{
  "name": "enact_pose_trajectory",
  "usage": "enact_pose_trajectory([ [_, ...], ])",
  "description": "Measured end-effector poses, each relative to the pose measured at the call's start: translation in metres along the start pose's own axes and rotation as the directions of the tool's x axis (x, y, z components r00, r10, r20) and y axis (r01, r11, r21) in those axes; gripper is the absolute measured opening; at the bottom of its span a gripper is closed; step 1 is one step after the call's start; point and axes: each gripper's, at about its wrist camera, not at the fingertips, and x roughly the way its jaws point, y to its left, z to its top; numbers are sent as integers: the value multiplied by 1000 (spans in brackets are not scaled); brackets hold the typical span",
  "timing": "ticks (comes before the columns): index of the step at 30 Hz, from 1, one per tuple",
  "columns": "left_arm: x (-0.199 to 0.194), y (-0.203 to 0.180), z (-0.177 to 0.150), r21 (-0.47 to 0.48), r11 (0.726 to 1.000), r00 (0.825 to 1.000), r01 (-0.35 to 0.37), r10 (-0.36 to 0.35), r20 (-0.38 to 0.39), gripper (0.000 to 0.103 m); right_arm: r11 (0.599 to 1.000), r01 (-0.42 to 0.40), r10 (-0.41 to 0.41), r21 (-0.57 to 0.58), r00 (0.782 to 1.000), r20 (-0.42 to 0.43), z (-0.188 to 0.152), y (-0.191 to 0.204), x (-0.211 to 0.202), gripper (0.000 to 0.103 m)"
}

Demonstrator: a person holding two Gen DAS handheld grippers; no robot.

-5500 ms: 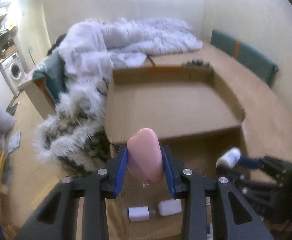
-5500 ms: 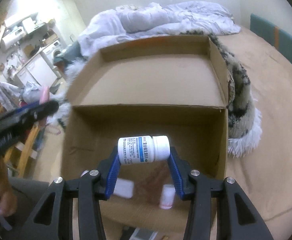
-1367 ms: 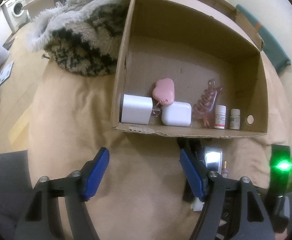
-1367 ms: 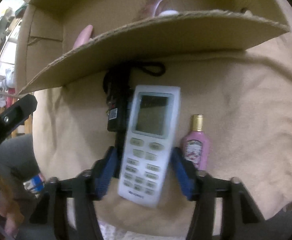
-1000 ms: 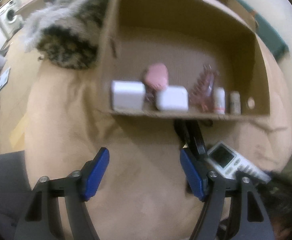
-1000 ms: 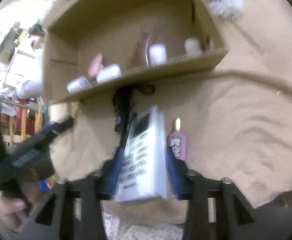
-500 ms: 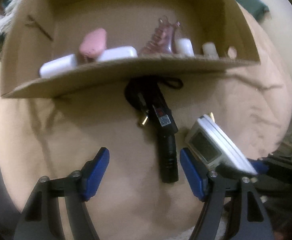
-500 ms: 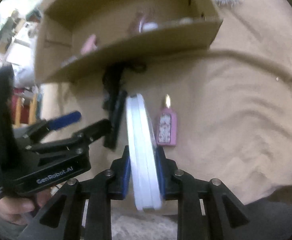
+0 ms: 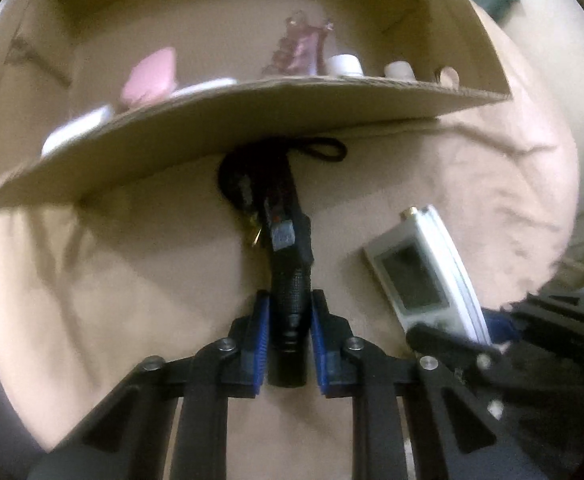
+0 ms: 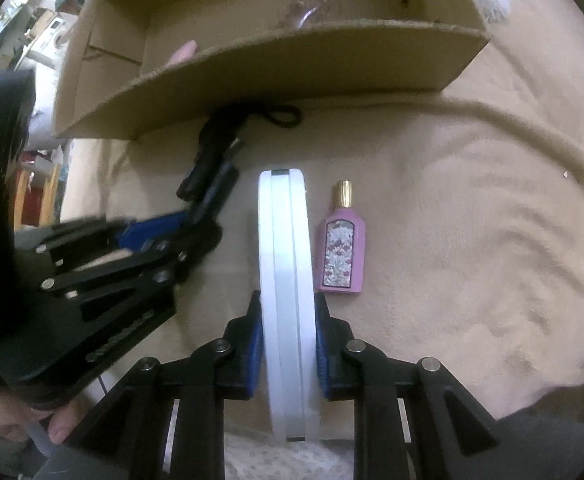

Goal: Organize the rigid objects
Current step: 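Carry remote and flashlight into the box and open both tools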

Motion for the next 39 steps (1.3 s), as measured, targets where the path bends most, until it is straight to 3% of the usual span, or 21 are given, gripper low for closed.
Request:
enact_pose_trajectory([
  [4, -21, 9, -17, 5, 999, 999, -35, 35, 24, 17, 1000, -22, 22, 1, 999, 42, 0, -1, -16, 22],
  [8, -35, 25, -31, -55, 998, 998, -29, 31, 46, 17, 998, -61, 60, 16, 995, 77, -7, -3, -29, 22],
  [12, -65, 31, -45, -94, 996, 989, -9, 23, 148, 17, 995, -98, 94, 25, 988, 121, -15, -5, -42, 22],
  [18, -128, 31, -64, -103, 994, 934, -37, 71, 350, 17, 992, -124, 119, 8, 964, 237, -24, 6, -79, 22],
  [21, -163, 32, -64, -110, 994, 901, -1, 48, 430, 17, 989, -148, 141, 1, 945, 297, -23, 9, -100, 22],
  [26, -199, 26, -50, -135, 990, 847, 30, 46, 530, 17, 990, -136, 134, -19, 918, 374, -12, 16, -126, 22],
  [30, -235, 33, -37, -138, 990, 812, 26, 59, 580, 17, 991, -131, 132, -30, 901, 413, 2, 19, -143, 22],
  [33, -249, 35, -20, -138, 990, 797, 15, 72, 599, 17, 991, -124, 134, -51, 893, 430, 16, 25, -152, 22],
  [39, -253, 32, 16, -124, 992, 791, -28, 98, 604, 17, 991, -115, 136, -72, 883, 450, 46, 27, -161, 22],
])
